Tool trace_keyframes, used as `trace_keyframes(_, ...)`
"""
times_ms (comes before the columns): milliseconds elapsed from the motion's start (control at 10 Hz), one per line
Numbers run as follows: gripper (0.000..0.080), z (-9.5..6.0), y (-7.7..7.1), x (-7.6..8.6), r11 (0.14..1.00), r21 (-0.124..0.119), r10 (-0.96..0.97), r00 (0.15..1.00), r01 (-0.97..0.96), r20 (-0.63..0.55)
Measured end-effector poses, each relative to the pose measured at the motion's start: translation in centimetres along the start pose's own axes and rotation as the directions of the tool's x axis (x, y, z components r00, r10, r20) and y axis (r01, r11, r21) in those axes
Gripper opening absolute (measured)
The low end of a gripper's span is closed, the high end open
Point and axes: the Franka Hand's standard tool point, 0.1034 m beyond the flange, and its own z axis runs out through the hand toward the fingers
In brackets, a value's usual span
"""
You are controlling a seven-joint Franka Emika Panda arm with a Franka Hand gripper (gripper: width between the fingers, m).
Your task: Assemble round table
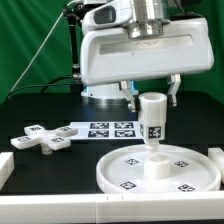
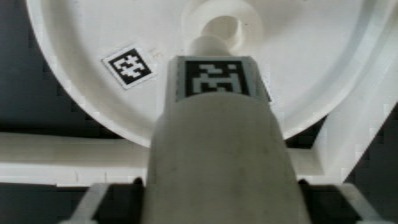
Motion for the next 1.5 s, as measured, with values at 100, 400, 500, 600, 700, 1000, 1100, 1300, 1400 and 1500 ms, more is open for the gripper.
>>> trace_keyframes(100, 0.0409, 0.4, -0.3, -0.2, 1.000, 0.003, -0.006, 1.000, 0.006, 0.007)
trace_keyframes(400, 0.0409, 0.9, -0.3, -0.6, 1.000, 0.005, -0.002, 1.000, 0.002, 0.016)
trace_keyframes(500, 0.0409, 1.0, -0.5, -0.8, 1.000, 0.006, -0.002, 1.000, 0.002, 0.020)
trace_keyframes(600, 0.0409, 1.0, -0.5, -1.0, 1.000, 0.005, -0.002, 1.000, 0.002, 0.020)
trace_keyframes(700, 0.0409, 1.2, -0.5, -1.2, 1.000, 0.002, -0.002, 1.000, 0.002, 0.016)
trace_keyframes(1000, 0.0409, 1.7, -0.1, -1.4, 1.000, -0.020, -0.005, 1.000, 0.005, -0.022)
trace_keyframes(1100, 0.0409, 1.7, 0.2, -1.4, 0.999, -0.034, -0.005, 0.999, 0.004, -0.047)
trace_keyframes(1300, 0.0409, 1.7, 0.3, -1.4, 0.999, -0.039, -0.005, 0.998, 0.003, -0.055)
trace_keyframes(1400, 0.0550, 1.7, 0.3, -1.4, 0.999, -0.039, -0.005, 0.998, 0.003, -0.055)
trace_keyframes(1500, 0.0618, 1.7, 0.3, -1.4, 0.999, -0.039, -0.005, 0.999, 0.002, -0.054)
